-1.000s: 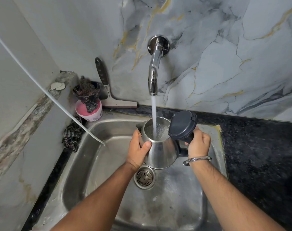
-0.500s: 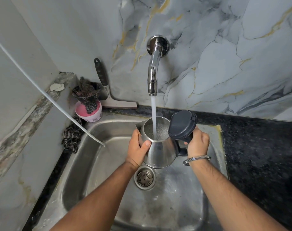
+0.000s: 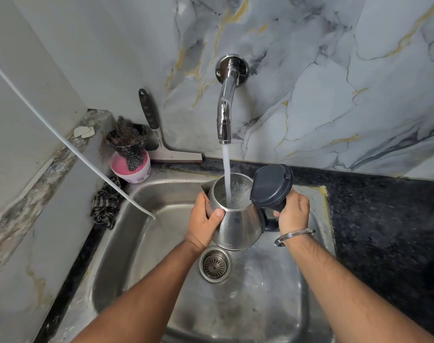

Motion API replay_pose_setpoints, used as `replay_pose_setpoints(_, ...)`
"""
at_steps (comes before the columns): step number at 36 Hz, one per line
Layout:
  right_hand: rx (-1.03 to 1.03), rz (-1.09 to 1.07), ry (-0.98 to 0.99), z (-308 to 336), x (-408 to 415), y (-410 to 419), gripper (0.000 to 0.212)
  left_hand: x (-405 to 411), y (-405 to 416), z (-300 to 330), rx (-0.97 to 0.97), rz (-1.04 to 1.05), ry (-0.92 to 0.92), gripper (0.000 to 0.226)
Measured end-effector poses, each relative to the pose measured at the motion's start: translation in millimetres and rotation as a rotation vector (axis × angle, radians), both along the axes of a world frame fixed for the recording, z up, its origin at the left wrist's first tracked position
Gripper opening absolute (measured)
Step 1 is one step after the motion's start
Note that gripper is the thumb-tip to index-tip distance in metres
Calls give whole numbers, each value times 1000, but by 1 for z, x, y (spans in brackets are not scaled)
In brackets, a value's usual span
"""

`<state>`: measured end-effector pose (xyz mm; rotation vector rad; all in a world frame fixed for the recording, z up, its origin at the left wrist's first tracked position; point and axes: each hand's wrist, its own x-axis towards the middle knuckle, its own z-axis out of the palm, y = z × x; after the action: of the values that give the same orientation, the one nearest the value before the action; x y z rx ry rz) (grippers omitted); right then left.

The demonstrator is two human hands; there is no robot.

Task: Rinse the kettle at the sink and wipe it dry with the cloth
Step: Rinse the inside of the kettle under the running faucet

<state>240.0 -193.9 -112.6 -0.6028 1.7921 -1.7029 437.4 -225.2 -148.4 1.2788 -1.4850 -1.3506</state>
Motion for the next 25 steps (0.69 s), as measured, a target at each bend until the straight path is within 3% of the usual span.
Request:
replay_pose_setpoints(4, -30, -28, 39, -6, 2, 2, 43, 6, -2, 11, -10, -98, 3, 66)
replay_pose_setpoints(8, -40, -22, 54, -12, 3, 5, 43, 14, -9, 36, -20, -1, 59, 109)
replay_pose_setpoints(14, -2, -48, 34, -22, 4, 8, 44, 20, -56, 88, -168, 31, -7, 46)
replay_pose_setpoints(21, 20, -60, 47, -35, 4, 12, 62, 1, -89, 147, -227, -122, -83, 56)
replay_pose_setpoints(25, 34, -43, 39, -43, 3, 12, 77, -9, -95, 162, -219, -137, -60, 41)
